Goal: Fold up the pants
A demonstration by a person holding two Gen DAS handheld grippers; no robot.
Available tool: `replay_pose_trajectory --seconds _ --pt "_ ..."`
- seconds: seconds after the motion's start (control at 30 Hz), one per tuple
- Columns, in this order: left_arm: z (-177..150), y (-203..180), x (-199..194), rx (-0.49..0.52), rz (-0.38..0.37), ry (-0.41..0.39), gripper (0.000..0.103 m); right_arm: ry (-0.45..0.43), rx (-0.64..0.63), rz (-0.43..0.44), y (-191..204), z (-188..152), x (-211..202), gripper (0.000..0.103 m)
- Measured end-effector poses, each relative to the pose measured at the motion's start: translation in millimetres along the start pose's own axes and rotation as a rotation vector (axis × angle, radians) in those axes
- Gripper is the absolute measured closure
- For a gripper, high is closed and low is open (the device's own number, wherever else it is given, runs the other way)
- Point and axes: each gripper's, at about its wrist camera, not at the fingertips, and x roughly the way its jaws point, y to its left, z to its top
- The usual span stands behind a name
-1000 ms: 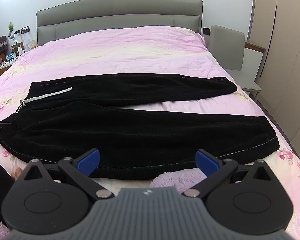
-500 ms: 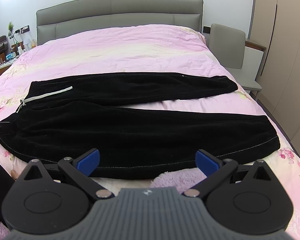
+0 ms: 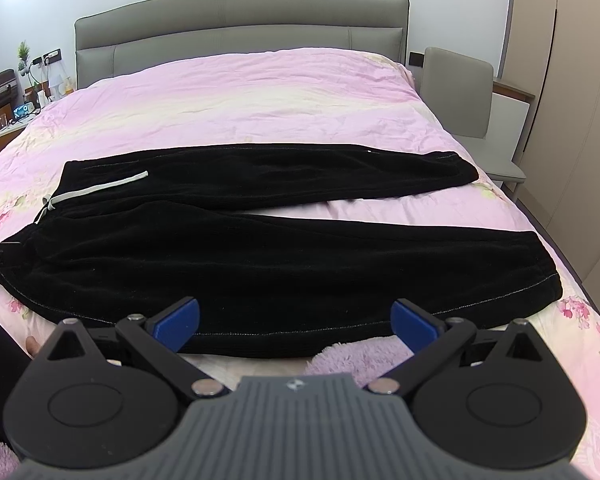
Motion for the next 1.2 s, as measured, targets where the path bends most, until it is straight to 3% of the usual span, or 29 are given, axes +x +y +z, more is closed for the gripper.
replay_pose_trajectory --seconds 0.47,0.8,1.03,1.1,1.2 --pt "-1 2 -1 -0.003 -0.002 0.003 0.003 0.009 0.005 0.002 0 -1 4 0.005" --pt "2 11 13 0.042 -0.005 0.048 0.003 0.001 -0.008 0.001 -11 -2 20 0.005" --pt "4 39 45 0.170 -0.022 0.133 0.037 -0.026 -0.073 -0.019 -54 9 53 0.005" --pt "6 54 53 0.207 -0.039 0.142 0.049 0.000 -0.117 -0.042 -66 12 66 0.009" --pt "8 77 67 0.289 -0.044 0.172 0.057 0.057 -0.166 -0.051 -88 15 84 0.023"
